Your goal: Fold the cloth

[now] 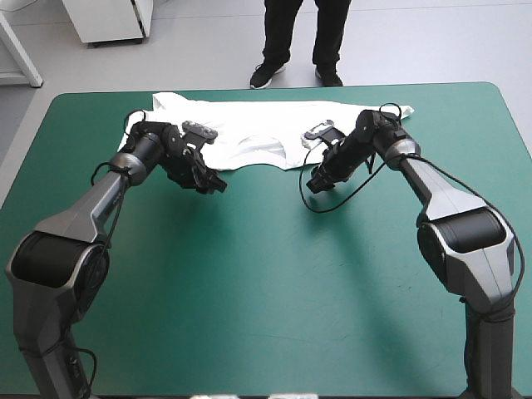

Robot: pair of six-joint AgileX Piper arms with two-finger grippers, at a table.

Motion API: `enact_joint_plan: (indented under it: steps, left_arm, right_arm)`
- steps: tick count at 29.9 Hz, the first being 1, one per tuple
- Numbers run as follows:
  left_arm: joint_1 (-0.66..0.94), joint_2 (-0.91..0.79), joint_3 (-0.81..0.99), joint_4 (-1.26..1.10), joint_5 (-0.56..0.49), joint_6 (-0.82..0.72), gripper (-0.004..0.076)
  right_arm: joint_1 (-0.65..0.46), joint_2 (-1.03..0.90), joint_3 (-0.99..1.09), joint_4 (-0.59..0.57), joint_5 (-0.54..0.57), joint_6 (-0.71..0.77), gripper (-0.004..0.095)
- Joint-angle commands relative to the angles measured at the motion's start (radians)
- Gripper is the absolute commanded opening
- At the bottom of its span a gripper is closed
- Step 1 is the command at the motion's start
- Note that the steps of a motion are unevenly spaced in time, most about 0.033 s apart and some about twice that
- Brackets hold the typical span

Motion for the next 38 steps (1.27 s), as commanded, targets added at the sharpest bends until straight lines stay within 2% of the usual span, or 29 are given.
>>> enact_joint_plan:
  steps: [1,9,21,25,30,33,38]
  left_arm:
    - [-0.003,-0.159,-0.085,-0.01,0.044,0.001,0.0402]
    - [-0.003,-0.342,-0.098,0.091,0.22,-0.047,0.0402]
    - [-0.003,-0.546,-0.077,0.297,0.262,-0.147,0.0402]
    - [-0.003,-0.552,-0.065,0.333,0.262,-0.164,0.0402]
    - [-0.003,-0.532,-0.061,0.395,0.232,-0.164,0.0402]
    - [0.004,-0.484,-0.063,0.429,0.212,-0.164,0.0402]
    - [0.104,-0.359,-0.099,0.338,0.189,-0.157,0.0402]
  right_arm:
    - [-0.027,-0.104,-0.083,0.0,0.09,0.046,0.0496]
    - [-0.036,-0.32,-0.086,-0.108,0.162,0.143,0.0496]
    - [-0.036,-0.594,0.0,-0.362,0.171,0.32,0.0496]
    - [-0.036,-0.602,0.045,-0.385,0.171,0.371,0.0496]
    - [-0.036,-0.578,0.043,-0.347,0.132,0.395,0.0496]
    - [-0.036,-0.553,0.043,-0.339,0.105,0.375,0.0496]
    - [-0.036,-0.489,0.043,-0.329,0.093,0.347,0.0496]
